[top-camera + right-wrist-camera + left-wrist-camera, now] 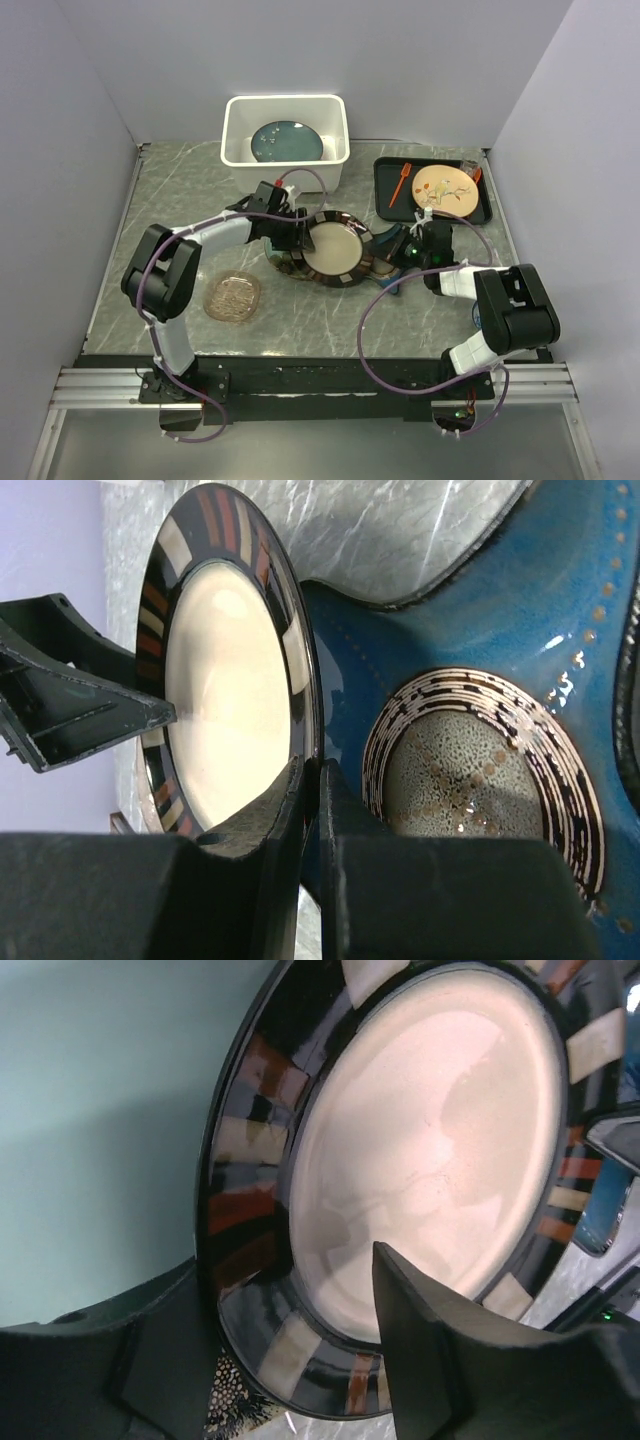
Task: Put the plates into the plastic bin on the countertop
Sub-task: Pick up the plate at the center of the board, then place the plate in the plastic bin, then pick up the plate at the center of the board.
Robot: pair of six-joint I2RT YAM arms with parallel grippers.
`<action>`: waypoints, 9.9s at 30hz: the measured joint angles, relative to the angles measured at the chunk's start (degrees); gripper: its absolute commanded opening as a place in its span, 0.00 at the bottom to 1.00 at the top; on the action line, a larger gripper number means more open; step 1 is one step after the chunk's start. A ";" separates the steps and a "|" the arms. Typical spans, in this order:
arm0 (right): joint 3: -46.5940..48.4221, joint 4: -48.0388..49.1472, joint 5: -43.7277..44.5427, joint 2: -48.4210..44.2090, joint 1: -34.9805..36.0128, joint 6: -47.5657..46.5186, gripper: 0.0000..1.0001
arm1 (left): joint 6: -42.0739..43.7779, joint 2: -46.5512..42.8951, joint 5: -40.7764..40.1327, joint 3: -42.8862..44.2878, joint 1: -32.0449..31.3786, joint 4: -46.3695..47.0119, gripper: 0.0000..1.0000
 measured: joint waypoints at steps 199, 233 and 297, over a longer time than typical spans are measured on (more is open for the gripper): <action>-2.40 -7.08 -4.90 -18.49 3.04 -1.27 1.00 | -23.19 18.21 3.21 55.39 26.27 2.73 0.85; -3.54 -11.50 1.29 -25.14 2.73 -1.68 1.00 | -7.08 -4.04 12.50 22.84 7.34 -5.51 0.79; -6.16 -16.55 3.91 -27.71 -4.74 -1.09 1.00 | -4.22 16.79 7.19 18.29 -13.62 -7.08 0.37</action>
